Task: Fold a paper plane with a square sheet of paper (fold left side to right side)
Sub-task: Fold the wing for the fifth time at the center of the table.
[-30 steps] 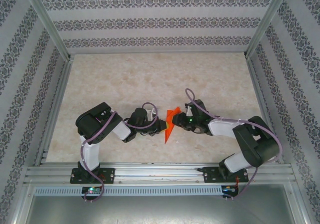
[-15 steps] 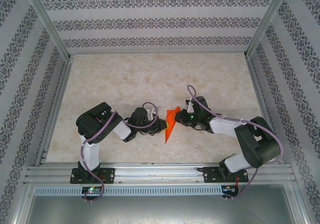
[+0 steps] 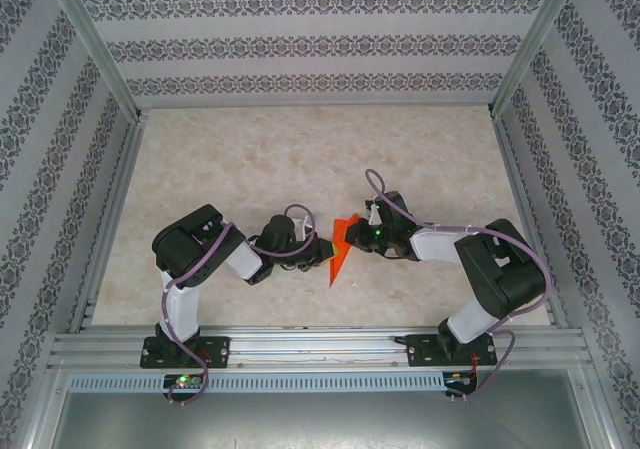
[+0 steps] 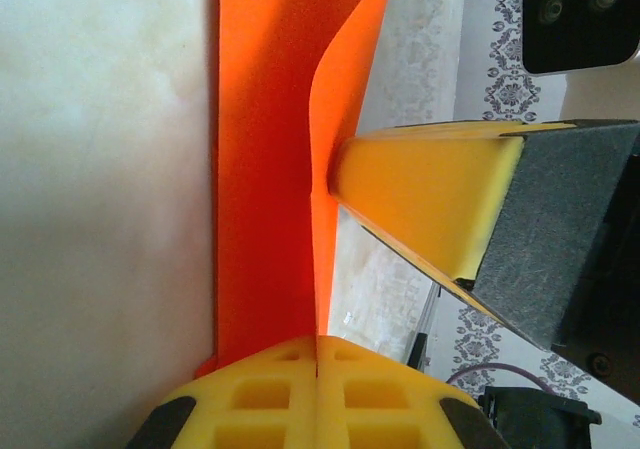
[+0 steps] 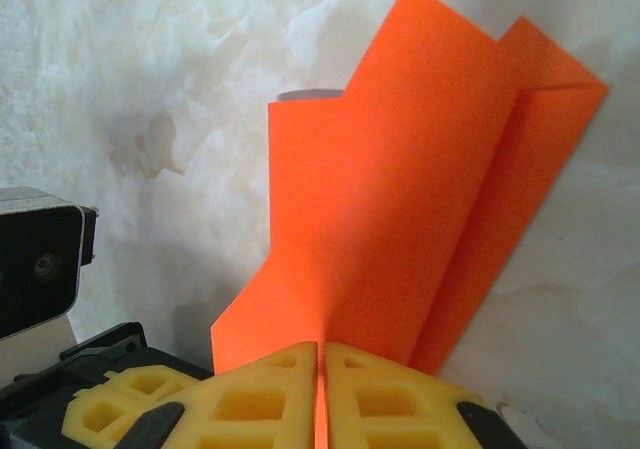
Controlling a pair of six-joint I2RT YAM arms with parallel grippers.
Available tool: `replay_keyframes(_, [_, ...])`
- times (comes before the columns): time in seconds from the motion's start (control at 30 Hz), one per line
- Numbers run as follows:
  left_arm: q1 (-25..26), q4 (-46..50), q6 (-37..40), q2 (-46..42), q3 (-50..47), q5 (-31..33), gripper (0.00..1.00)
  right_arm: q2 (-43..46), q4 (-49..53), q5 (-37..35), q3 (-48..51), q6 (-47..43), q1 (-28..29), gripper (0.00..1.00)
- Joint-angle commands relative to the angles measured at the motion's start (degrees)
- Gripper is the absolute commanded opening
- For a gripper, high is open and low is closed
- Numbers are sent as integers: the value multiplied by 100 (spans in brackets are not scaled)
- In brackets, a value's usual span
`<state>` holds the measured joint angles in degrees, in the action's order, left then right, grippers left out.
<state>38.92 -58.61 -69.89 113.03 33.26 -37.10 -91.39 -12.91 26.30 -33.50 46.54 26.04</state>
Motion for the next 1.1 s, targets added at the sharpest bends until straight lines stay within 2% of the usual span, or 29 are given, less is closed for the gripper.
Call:
replay_keyframes(0.0, [-121, 593, 191, 464, -118, 458, 2, -124, -36, -165, -69, -67, 48, 11])
replay_keyframes(0.53, [-141, 465, 89, 587, -118, 405, 2, -443, 93, -161, -87, -57, 21, 11])
replay_keyframes(0.7, [-139, 568, 201, 333, -179, 424, 13, -411, 457, -292, -192, -82, -4, 11])
replay_keyframes(0.9, [-173, 1495, 625, -650, -259, 604, 25, -524, 896, -472, -304, -102, -16, 11])
replay_keyframes(1.07, [-201, 2836, 1074, -1635, -154, 839, 32, -577, 1026, -531, -355, -93, -20, 10])
